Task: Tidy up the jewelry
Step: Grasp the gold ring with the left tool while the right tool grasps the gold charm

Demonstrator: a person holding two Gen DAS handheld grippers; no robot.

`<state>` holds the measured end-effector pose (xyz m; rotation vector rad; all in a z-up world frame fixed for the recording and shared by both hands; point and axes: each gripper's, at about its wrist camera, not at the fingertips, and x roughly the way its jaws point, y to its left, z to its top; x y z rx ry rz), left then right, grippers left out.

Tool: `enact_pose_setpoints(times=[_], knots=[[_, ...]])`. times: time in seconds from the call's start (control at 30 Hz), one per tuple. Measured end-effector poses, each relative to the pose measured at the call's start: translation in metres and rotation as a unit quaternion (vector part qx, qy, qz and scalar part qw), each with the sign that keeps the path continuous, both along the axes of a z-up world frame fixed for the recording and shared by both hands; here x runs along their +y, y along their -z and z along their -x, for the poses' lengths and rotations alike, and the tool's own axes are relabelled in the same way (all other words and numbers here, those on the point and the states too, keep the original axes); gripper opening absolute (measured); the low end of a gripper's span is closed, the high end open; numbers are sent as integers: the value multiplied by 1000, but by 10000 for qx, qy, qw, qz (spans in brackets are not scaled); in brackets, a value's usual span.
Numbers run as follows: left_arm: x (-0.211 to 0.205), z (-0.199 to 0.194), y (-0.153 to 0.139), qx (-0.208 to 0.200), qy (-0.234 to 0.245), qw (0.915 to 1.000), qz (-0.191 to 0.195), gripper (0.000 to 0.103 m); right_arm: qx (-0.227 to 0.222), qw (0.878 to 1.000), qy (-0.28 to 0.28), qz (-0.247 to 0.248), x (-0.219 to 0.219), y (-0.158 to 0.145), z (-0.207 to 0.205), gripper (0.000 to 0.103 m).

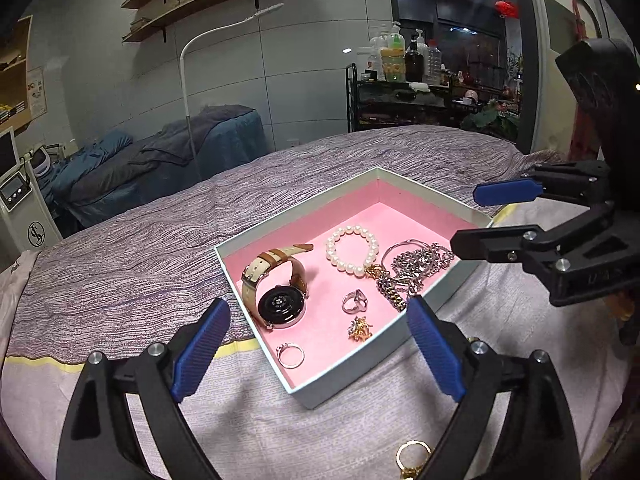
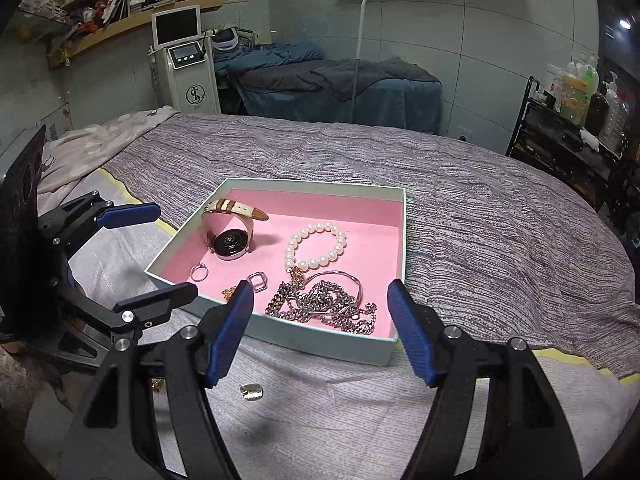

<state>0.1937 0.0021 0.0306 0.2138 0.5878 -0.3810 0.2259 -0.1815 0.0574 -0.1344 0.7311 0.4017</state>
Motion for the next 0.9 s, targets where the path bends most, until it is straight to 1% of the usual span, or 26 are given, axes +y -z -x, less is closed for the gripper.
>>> enact_pose_setpoints(times=[0.1,0.3,0.43,0.6,0.67,0.73,0.9], knots=[[8,21,-1,-84,-46,9999,82,88,16,10000,-65,1,0,2,14,69],[22,54,7,-34,-49,9997,241,88,192,9992,-306,154,6,18,41,69],[21,71,17,109,58,9995,288,88,385,9982,-389,246,8,34,53,69],[12,87,39,352,230,9990,164,87,537,9972,-425,296,10,47,61,69],[7,91,45,394,297,9988,64,84,568,9968,-452,327,10,49,61,68],[2,94,49,422,375,9984,6,76,585,9965,-473,366,11,50,61,64],[-4,86,53,528,461,9975,43,65,686,9955,-515,397,15,55,58,59]])
